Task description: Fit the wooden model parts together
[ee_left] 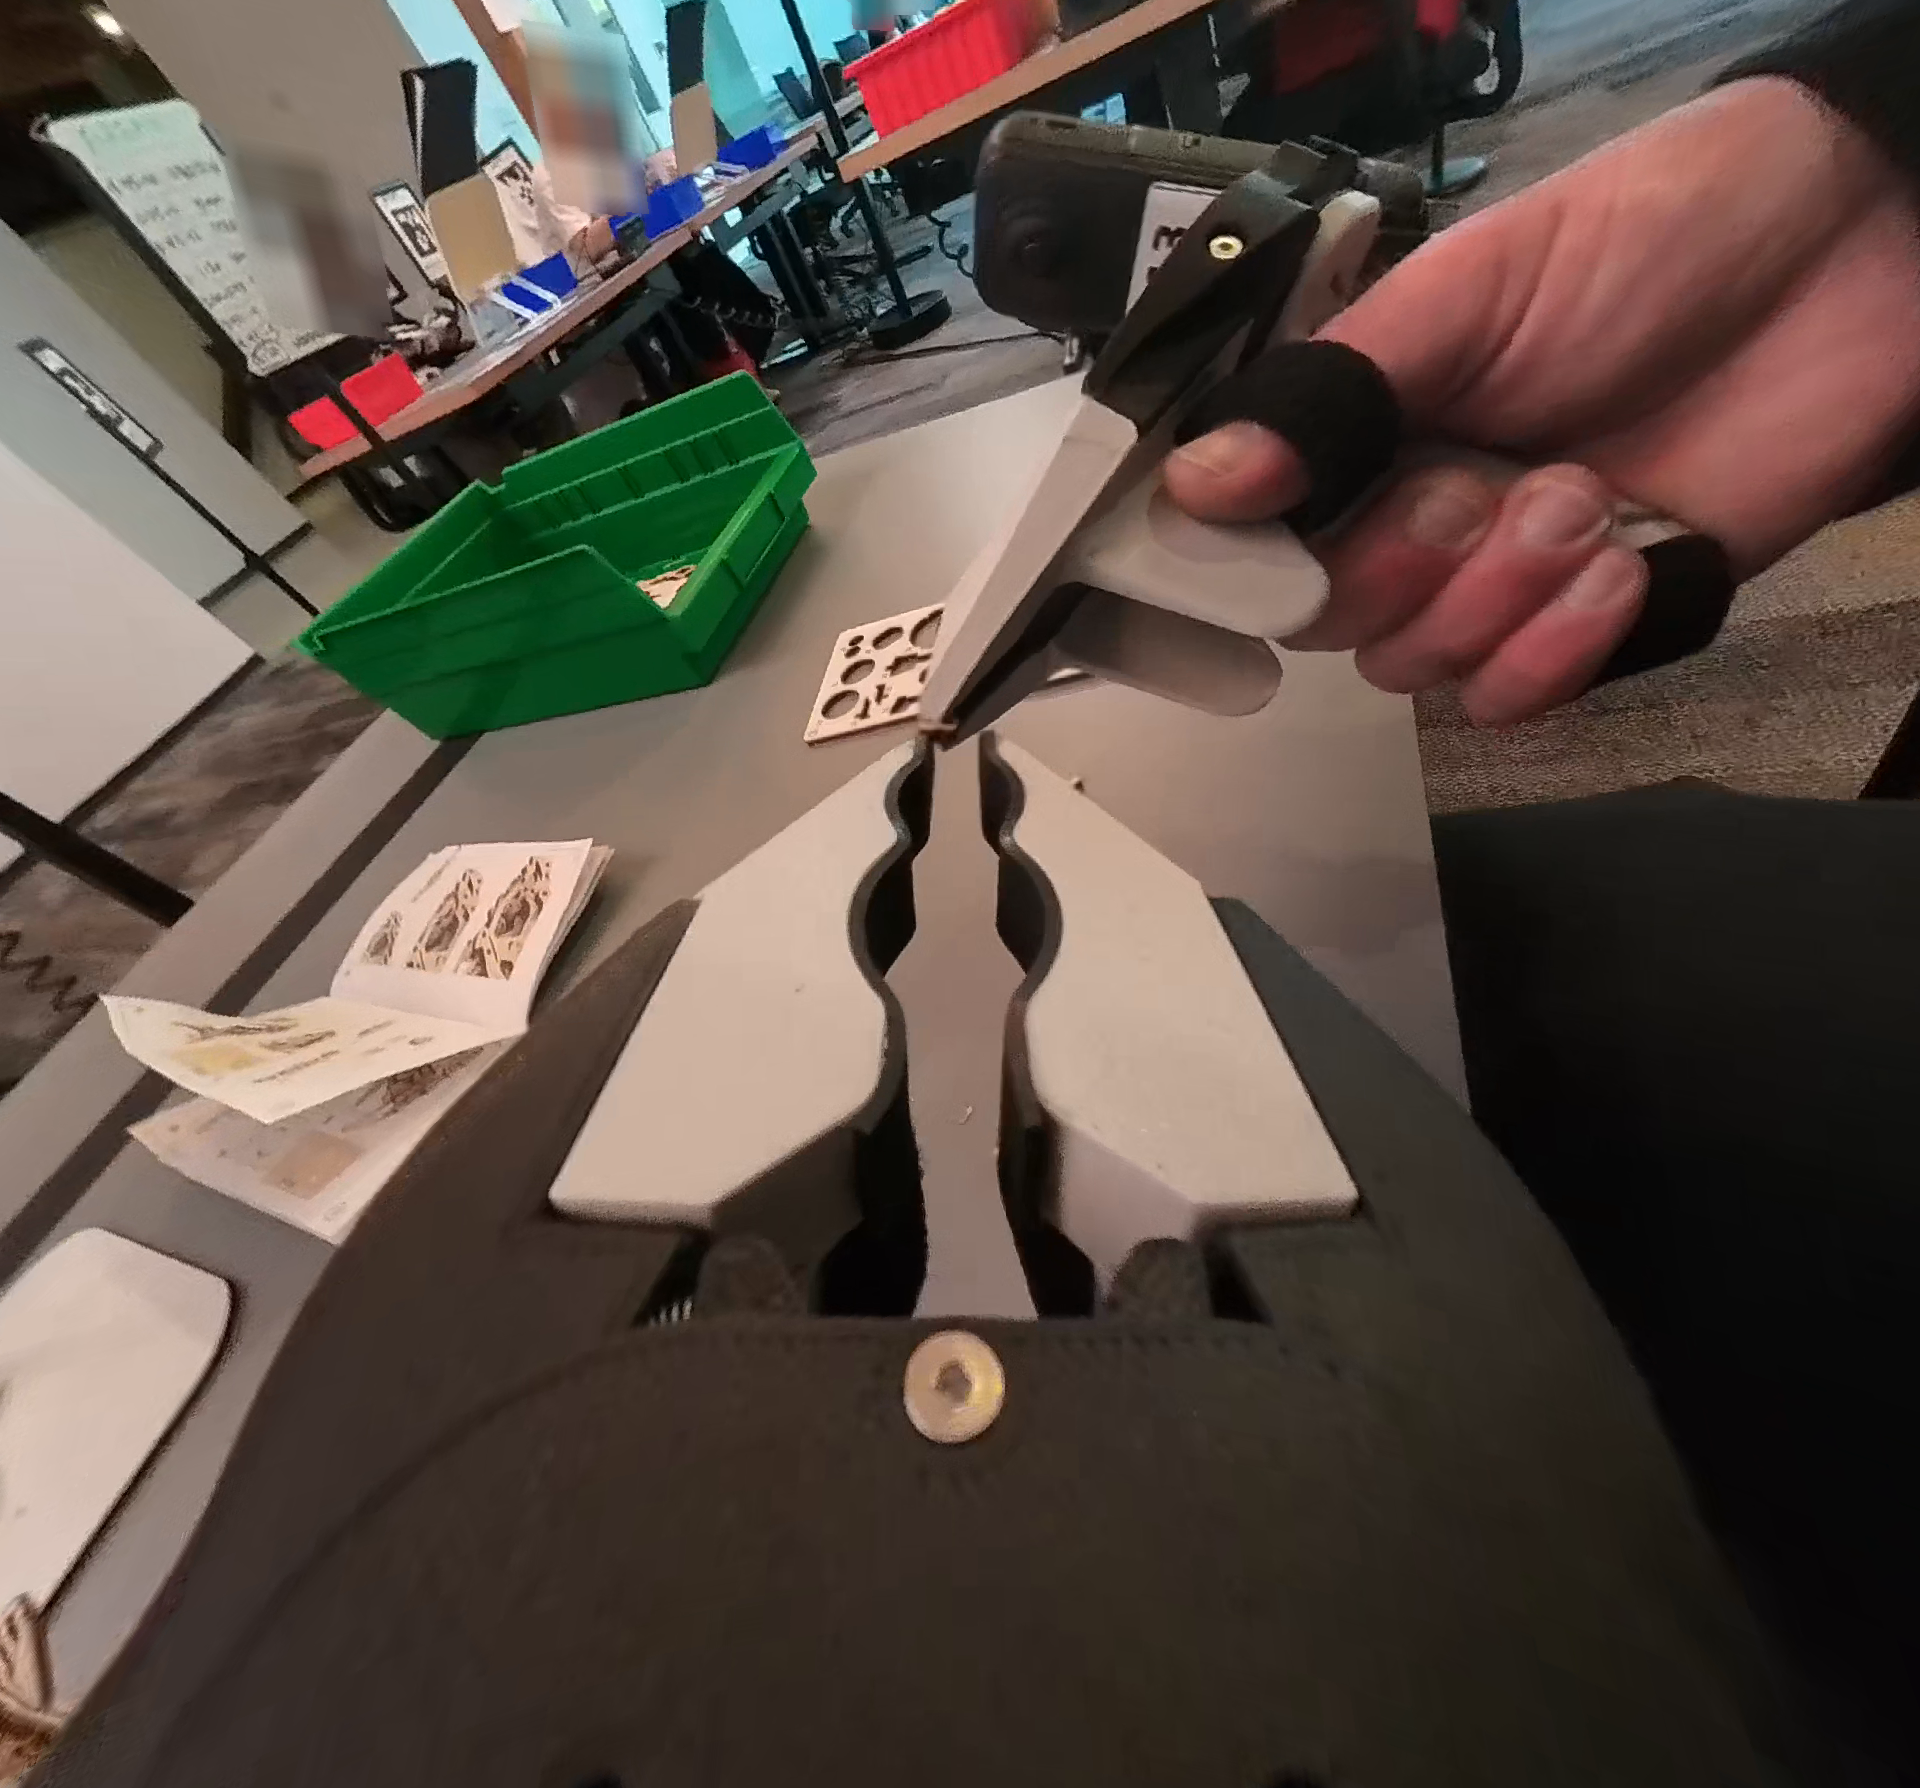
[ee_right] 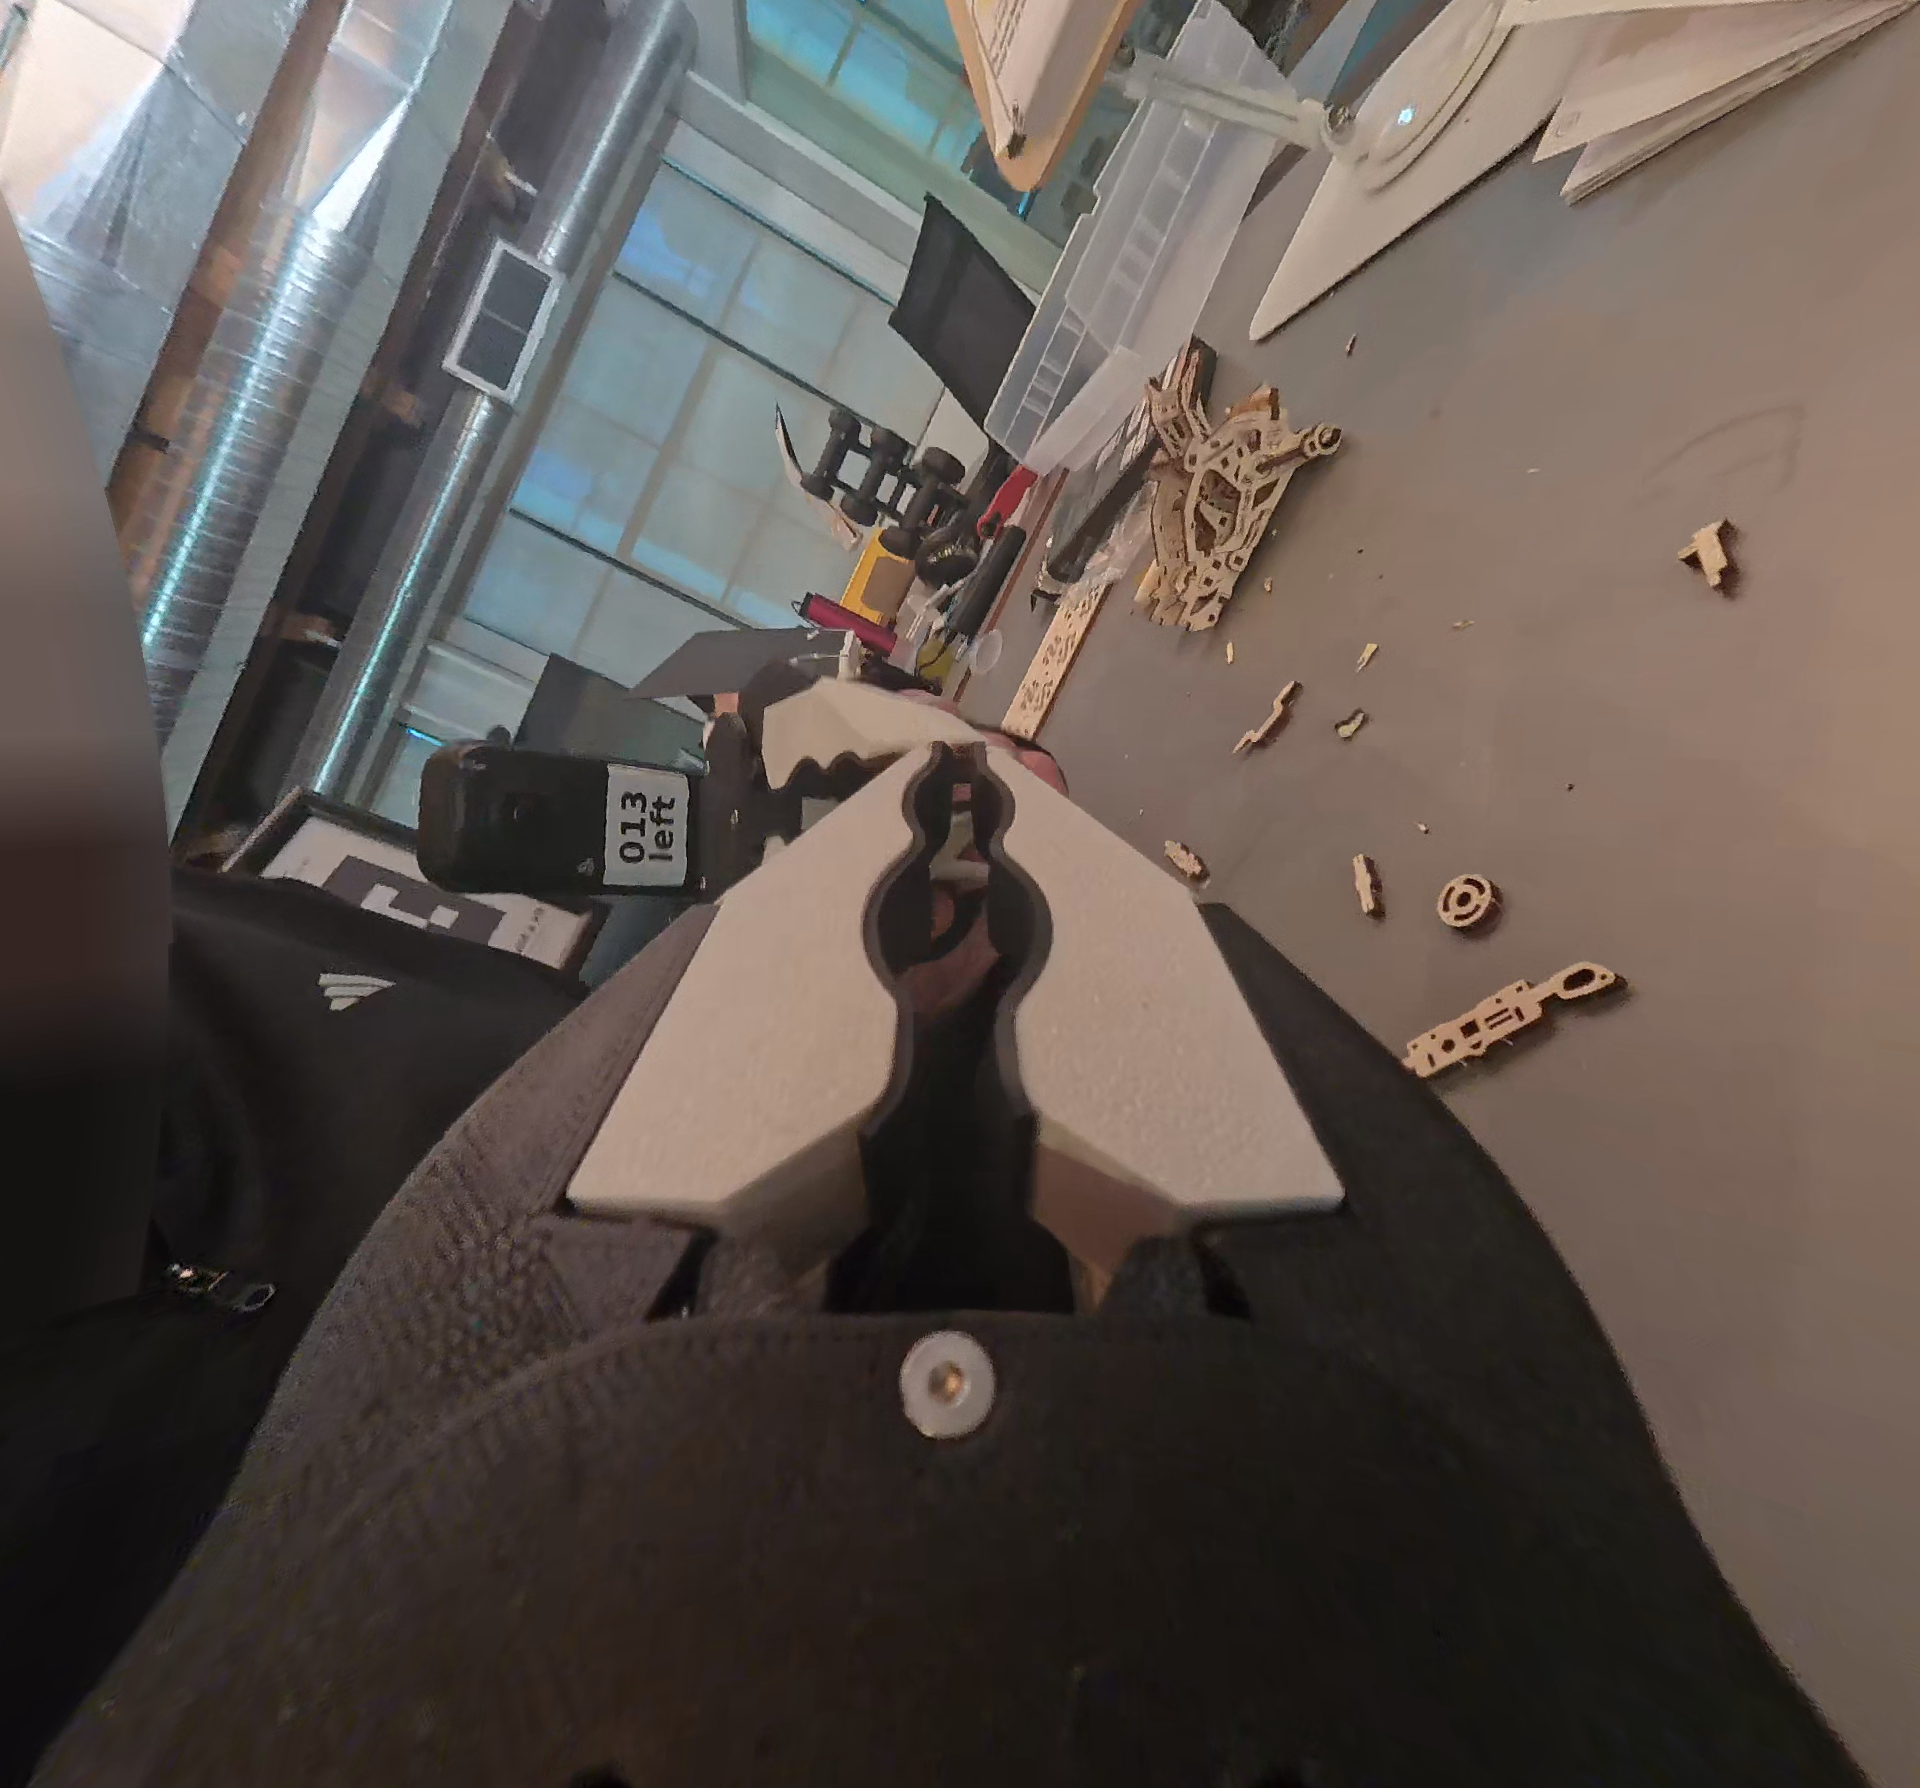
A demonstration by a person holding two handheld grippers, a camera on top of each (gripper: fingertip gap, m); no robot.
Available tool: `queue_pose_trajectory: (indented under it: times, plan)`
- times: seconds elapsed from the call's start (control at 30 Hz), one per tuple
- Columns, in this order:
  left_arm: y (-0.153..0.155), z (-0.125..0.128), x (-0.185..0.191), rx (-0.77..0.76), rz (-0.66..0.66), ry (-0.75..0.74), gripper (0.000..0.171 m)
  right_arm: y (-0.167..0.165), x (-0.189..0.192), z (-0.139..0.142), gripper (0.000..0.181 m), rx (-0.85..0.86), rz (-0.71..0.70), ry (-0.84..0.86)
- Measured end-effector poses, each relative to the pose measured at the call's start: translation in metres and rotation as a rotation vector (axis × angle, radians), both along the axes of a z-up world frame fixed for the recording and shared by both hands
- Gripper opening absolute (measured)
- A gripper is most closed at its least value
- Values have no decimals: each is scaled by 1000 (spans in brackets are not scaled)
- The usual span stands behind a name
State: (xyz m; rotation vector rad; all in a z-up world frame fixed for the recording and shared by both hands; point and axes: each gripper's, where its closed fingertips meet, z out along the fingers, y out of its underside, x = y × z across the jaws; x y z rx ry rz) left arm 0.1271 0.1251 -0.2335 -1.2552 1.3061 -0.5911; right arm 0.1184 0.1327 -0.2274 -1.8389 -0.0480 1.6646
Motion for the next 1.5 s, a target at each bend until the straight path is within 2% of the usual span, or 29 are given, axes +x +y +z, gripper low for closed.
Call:
queue_pose_trajectory:
  times: [0.17,0.57,0.7,1.0,1.17,1.27,1.5]
  plan:
    - [-8,3,1,31,-57,-3,9,-7,1,-1,1,-7,53,-42]
    - [-20,-1,6,57,-152,22,0,-23,7,-7,0,-40,155,-98]
    - [-19,0,10,54,-134,-7,0,-21,10,-5,0,-48,133,-84]
    - [-5,9,13,62,33,-105,0,-7,14,4,2,-46,-30,21]
    - [-3,11,15,54,37,-130,0,-6,16,6,2,-31,-38,26]
    - [-5,9,16,97,3,-97,0,-9,17,3,2,-30,26,-28]
    - [-25,6,20,106,-187,-33,7,-32,18,-1,1,-35,350,-182]
